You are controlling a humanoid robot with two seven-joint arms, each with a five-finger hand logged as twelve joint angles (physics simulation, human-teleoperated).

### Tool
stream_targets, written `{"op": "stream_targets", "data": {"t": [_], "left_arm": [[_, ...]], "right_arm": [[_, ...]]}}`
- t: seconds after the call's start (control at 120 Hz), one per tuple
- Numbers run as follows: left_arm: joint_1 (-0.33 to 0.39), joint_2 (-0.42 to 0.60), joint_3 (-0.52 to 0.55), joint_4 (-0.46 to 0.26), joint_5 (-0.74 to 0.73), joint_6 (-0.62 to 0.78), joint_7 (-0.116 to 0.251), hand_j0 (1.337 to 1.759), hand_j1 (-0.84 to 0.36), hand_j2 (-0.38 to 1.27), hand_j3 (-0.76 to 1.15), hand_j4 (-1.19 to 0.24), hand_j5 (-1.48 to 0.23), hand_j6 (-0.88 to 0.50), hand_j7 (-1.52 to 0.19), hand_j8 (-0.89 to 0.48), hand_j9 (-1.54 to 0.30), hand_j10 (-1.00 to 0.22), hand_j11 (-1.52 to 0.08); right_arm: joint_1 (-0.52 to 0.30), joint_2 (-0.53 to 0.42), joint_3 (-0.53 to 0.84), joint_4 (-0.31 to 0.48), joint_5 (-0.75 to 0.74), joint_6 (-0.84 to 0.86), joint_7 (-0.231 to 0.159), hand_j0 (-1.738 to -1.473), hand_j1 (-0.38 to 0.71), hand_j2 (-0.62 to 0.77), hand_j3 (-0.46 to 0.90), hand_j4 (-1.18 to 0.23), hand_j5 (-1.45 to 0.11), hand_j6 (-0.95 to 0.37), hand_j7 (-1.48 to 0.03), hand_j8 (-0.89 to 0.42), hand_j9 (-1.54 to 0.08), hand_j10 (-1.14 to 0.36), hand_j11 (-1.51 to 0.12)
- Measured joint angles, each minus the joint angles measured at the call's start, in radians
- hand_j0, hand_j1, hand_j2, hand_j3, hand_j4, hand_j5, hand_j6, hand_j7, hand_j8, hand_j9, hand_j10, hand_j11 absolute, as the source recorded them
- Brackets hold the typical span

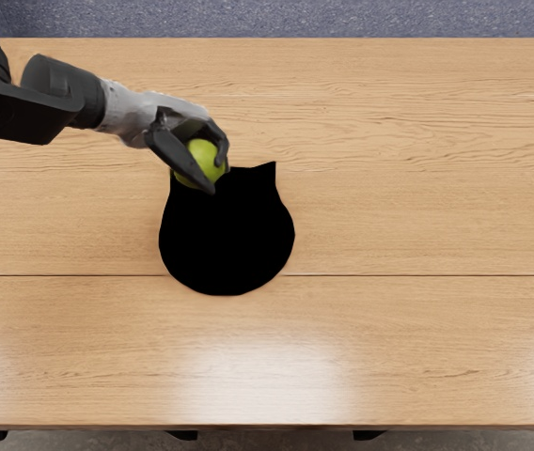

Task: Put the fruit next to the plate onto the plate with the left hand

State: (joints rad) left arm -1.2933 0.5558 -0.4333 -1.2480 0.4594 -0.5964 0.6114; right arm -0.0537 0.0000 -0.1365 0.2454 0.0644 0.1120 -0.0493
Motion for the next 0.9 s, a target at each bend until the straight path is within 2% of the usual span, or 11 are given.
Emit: {"op": "stream_targets", "data": {"t": [0.092, 0.158, 0.208, 0.308, 0.467, 0.683, 0.75, 0.833, 0.9], "left_arm": [[0.015, -0.12, 0.009, 0.0, 0.119, 0.004, 0.0, 1.613, -0.42, 0.14, 0.0, -0.78, -1.3, -0.19, -1.26, -0.09, -1.25, -0.42, -1.28], [0.046, -0.128, 0.016, 0.0, 0.262, 0.024, 0.0, 1.613, -0.42, 0.14, 0.0, -0.78, -1.3, -0.19, -1.26, -0.09, -1.25, -0.42, -1.28], [0.043, -0.129, 0.041, 0.0, 0.362, 0.064, 0.0, 1.612, -0.42, 0.14, 0.0, -0.79, -1.3, -0.2, -1.26, -0.1, -1.25, -0.44, -1.28], [0.048, -0.16, 0.08, 0.0, 0.475, 0.131, 0.0, 1.611, -0.42, 0.13, 0.0, -0.79, -1.28, -0.19, -1.26, -0.1, -1.24, -0.45, -1.29], [0.048, -0.201, 0.158, -0.003, 0.587, 0.221, -0.001, 1.612, -0.41, 0.11, 0.0, -0.8, -1.27, -0.2, -1.25, -0.11, -1.23, -0.46, -1.29], [0.051, -0.201, 0.208, -0.024, 0.622, 0.26, -0.001, 1.615, -0.39, 0.1, 0.0, -0.81, -1.23, -0.22, -1.23, -0.13, -1.21, -0.47, -1.28], [0.049, -0.2, 0.211, -0.029, 0.615, 0.265, -0.001, 1.623, -0.34, 0.11, 0.0, -0.69, -1.04, -0.26, -1.04, -0.16, -1.03, -0.42, -1.08], [0.049, -0.201, 0.213, -0.032, 0.604, 0.268, -0.001, 1.635, -0.14, 0.08, 0.0, -0.48, -0.72, -0.19, -0.72, -0.13, -0.71, -0.3, -0.74], [0.047, -0.2, 0.215, -0.033, 0.567, 0.266, -0.001, 1.641, 0.0, 0.06, 0.0, -0.34, -0.52, -0.14, -0.52, -0.09, -0.51, -0.22, -0.54]], "right_arm": [[0.0, 0.0, 0.0, 0.0, 0.0, 0.0, 0.0, -1.658, -0.33, 0.0, 0.0, -0.01, -0.02, -0.01, -0.02, -0.01, -0.02, -0.01, -0.02], [0.0, 0.0, 0.0, 0.0, 0.0, 0.0, 0.0, -1.658, -0.33, 0.0, 0.0, -0.01, -0.02, -0.01, -0.02, -0.01, -0.02, -0.01, -0.02], [0.0, 0.0, 0.0, 0.0, 0.0, 0.0, 0.0, -1.658, -0.33, 0.0, 0.0, -0.01, -0.02, -0.01, -0.02, -0.01, -0.02, -0.01, -0.02], [0.0, 0.0, 0.0, 0.0, 0.0, 0.0, 0.0, -1.658, -0.33, 0.0, 0.0, -0.01, -0.02, -0.01, -0.02, -0.01, -0.02, -0.01, -0.02], [0.0, 0.0, 0.0, 0.0, 0.0, 0.0, 0.0, -1.658, -0.33, 0.0, 0.0, -0.01, -0.02, -0.01, -0.02, -0.01, -0.02, -0.01, -0.02], [0.0, 0.0, 0.0, 0.0, 0.0, 0.0, 0.0, -1.658, -0.33, 0.0, 0.0, -0.01, -0.02, -0.01, -0.02, -0.01, -0.02, -0.01, -0.02], [0.0, 0.0, 0.0, 0.0, 0.0, 0.0, 0.0, -1.658, -0.33, 0.0, 0.0, -0.01, -0.02, -0.01, -0.02, -0.01, -0.02, -0.01, -0.02], [0.0, 0.0, 0.0, 0.0, 0.0, 0.0, 0.0, -1.658, -0.33, 0.0, 0.0, -0.01, -0.02, -0.01, -0.02, -0.01, -0.02, -0.01, -0.02], [0.0, 0.0, 0.0, 0.0, 0.0, 0.0, 0.0, -1.658, -0.33, 0.0, 0.0, -0.01, -0.02, -0.01, -0.02, -0.01, -0.02, -0.01, -0.02]]}}
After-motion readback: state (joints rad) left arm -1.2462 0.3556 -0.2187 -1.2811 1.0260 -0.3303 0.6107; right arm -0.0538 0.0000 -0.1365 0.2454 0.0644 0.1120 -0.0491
